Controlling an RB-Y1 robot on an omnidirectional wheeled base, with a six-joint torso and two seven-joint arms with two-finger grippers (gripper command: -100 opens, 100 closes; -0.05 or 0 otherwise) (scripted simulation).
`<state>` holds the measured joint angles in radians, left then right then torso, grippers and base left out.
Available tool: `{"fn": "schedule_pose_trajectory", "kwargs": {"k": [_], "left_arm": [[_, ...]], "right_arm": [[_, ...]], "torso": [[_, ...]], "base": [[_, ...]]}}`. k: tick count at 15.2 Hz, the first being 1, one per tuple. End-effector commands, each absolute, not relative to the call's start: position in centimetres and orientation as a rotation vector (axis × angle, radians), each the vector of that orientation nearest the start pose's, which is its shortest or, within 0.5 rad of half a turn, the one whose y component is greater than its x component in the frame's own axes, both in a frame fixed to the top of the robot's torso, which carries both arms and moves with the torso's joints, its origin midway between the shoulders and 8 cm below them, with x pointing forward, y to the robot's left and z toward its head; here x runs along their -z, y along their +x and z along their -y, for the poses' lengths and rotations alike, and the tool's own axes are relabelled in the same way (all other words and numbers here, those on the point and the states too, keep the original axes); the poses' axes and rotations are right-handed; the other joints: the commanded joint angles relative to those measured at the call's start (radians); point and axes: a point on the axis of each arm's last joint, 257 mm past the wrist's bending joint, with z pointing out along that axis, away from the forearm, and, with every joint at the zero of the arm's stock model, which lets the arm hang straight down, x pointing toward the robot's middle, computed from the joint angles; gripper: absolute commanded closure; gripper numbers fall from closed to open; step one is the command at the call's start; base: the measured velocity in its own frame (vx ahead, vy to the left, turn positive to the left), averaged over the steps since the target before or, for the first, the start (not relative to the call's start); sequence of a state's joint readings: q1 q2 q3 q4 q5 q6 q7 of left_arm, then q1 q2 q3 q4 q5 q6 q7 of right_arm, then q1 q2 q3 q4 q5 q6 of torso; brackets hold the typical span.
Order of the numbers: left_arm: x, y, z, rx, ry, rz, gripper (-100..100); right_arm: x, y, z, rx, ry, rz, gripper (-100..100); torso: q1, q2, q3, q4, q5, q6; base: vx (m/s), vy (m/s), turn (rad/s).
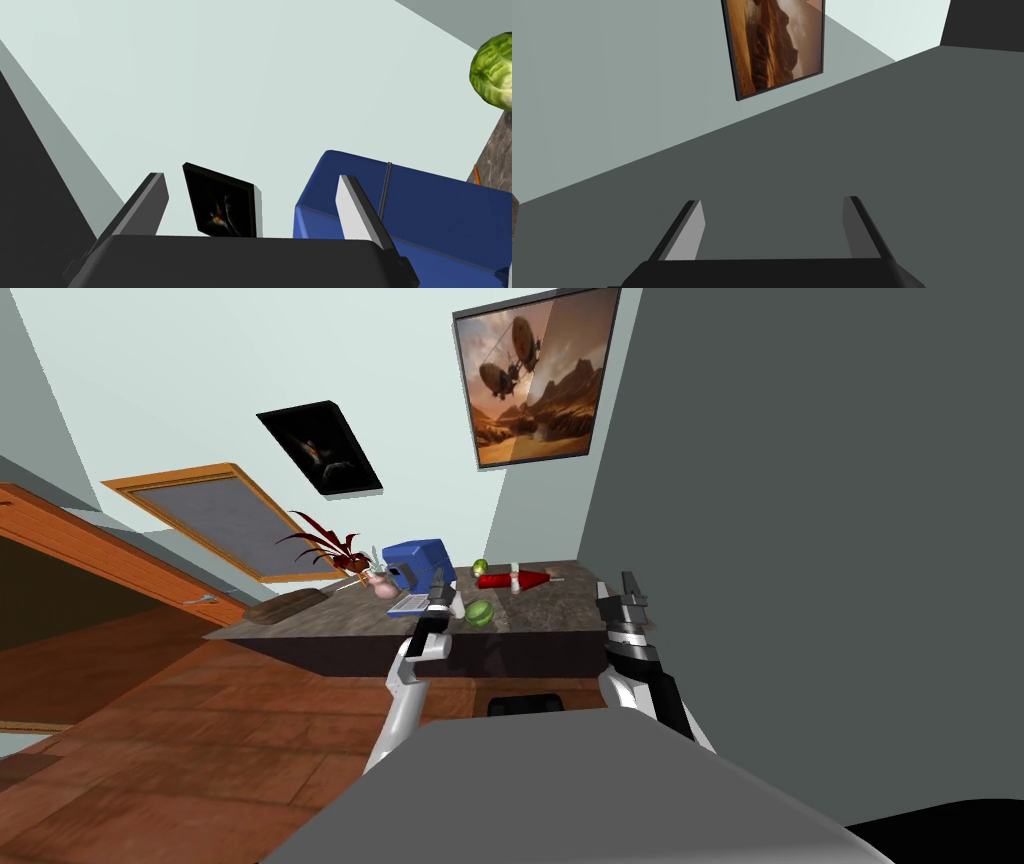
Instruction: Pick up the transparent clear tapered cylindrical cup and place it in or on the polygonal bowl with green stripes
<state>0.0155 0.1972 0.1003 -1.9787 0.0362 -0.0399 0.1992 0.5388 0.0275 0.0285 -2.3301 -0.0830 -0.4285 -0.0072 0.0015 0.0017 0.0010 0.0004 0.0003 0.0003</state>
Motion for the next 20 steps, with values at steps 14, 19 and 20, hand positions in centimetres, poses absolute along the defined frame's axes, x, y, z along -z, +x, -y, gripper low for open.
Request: {"fn": "schedule_pose_trajectory", "kwargs": {"k": [14,19,20], "left_arm": [[3.8,60.3,-29.4,1.355,-1.144,-1.000,-100],[4.5,62.9,-28.8,1.338,-1.218,-1.047,-100],[4.6,63.1,-28.7,1.332,-1.229,-1.057,-100]], "right_arm": [[-2.0,34.3,28.6,-1.364,0.780,-0.573,0],[-2.0,34.3,28.6,-1.364,0.780,-0.573,0],[-2.0,34.3,28.6,-1.364,0.780,-0.573,0]], "torso": [[0.000,0.000,0.000,0.000,0.000,0.000],[0.000,-0.001,-0.001,0.000,0.000,0.000],[0.000,-0.001,0.000,0.000,0.000,0.000]], "base": [[-0.034,0.012,-0.029],[-0.024,0.012,-0.004],[-0.020,0.013,-0.004]]}}
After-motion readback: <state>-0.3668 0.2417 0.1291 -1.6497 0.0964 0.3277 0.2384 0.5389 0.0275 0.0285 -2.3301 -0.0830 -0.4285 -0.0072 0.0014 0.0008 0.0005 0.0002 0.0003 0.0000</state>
